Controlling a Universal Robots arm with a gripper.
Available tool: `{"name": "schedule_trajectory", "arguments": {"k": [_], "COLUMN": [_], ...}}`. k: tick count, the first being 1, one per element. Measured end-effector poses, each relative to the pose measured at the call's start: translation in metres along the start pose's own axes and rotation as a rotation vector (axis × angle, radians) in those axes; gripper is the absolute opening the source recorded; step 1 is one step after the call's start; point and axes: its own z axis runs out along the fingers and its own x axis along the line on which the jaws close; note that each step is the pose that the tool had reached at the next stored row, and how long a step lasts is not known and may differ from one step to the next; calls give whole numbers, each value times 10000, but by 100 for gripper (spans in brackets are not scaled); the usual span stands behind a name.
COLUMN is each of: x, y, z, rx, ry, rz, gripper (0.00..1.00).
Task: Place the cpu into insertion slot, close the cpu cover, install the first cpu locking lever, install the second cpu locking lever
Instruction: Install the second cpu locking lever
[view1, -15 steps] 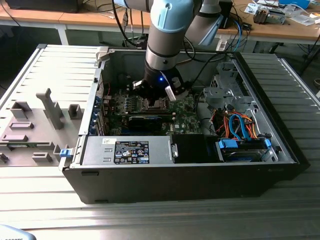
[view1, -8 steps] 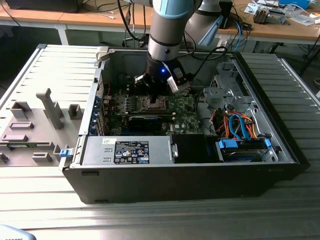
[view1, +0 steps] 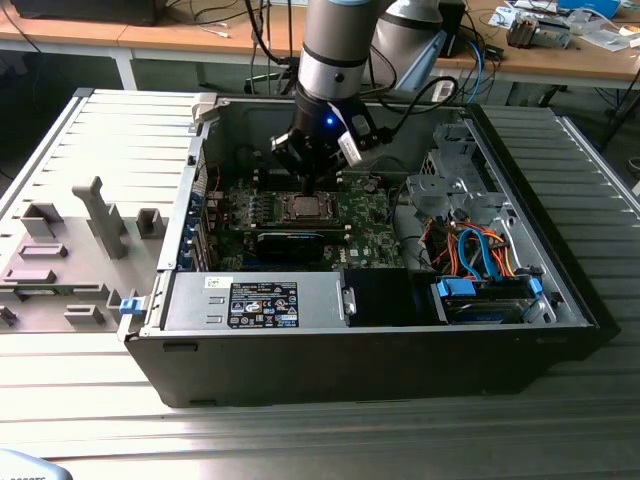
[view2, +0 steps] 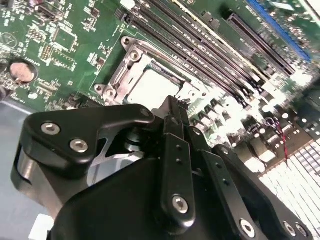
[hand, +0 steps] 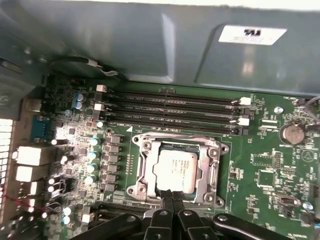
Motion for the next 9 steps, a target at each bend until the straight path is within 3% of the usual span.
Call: {"name": "schedule_trajectory", "arguments": {"k": [9], "x": [1], "y": [1], "z": [-12], "rx": [-1], "ry": [0], "rz": [0], "gripper": [11]}}
